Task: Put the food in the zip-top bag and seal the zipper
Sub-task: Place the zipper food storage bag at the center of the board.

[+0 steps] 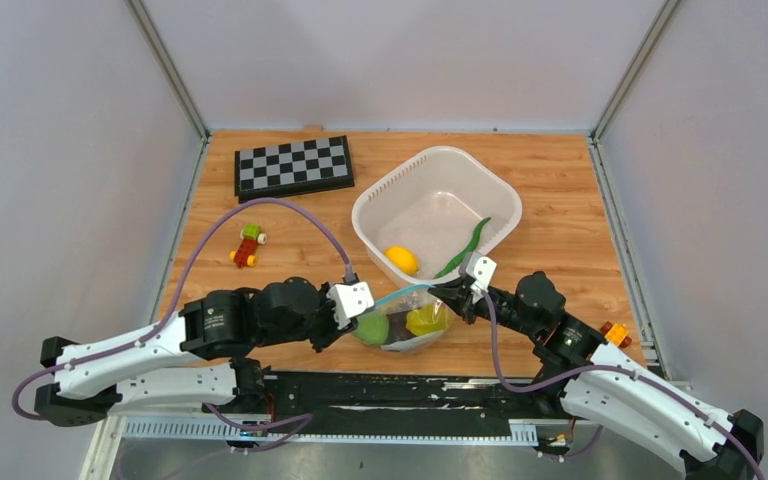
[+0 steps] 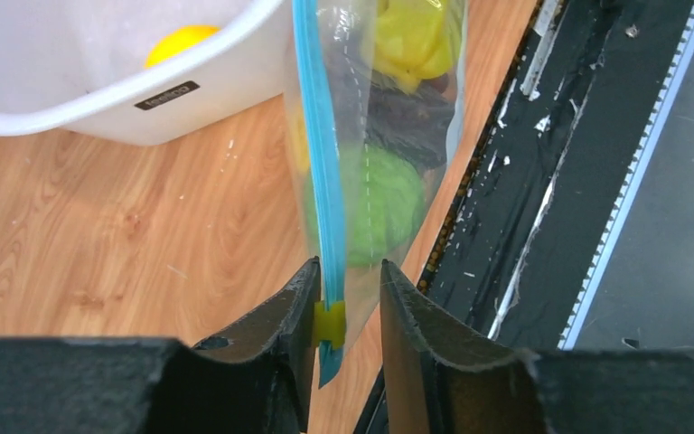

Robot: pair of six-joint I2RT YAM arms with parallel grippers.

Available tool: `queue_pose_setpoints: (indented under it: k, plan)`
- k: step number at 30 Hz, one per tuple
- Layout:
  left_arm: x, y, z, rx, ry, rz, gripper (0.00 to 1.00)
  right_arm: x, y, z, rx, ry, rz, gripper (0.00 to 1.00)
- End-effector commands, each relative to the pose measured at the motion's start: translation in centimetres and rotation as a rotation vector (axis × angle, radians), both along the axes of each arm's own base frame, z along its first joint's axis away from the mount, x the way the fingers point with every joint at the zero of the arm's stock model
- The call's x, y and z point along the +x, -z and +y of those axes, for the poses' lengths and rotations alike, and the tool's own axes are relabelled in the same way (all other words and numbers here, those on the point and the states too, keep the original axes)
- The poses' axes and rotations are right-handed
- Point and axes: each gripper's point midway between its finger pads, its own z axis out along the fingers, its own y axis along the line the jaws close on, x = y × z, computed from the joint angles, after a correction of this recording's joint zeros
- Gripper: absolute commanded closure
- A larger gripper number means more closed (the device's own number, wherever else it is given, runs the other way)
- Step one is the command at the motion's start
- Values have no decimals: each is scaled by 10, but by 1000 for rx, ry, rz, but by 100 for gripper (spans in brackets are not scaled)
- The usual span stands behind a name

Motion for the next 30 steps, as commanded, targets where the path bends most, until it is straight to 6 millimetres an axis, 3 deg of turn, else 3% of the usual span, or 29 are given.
queue_pose_setpoints:
  k: [1, 7, 10, 13, 16, 19, 22, 24, 30]
  plan:
    - [8, -43, 4, -104, -36, -63, 64, 7, -27, -1, 55, 34, -39, 100]
    - [9, -44, 1, -137, -30, -76, 75, 6, -24, 0, 48, 25, -39, 100]
    - [10, -41, 0, -120, -33, -77, 74, 6, -23, 0, 41, 24, -40, 100]
    - [14, -50, 3, -157, -62, -97, 39, 2, -26, 3, 59, -2, -40, 100]
    - [26, -74, 14, -272, -148, -159, 17, -7, -31, 12, 80, -73, -30, 100]
    - [44, -100, 37, -422, -307, -226, 2, -19, -33, 24, 77, -168, 5, 100]
    - [50, -119, 58, -523, -398, -247, 0, -34, -43, 38, 97, -282, 55, 100]
    - [58, -121, 71, -535, -484, -252, 0, -37, -54, 48, 133, -327, 100, 100]
    - [72, -114, 90, -487, -637, -270, 0, -19, -96, 85, 181, -384, 133, 100]
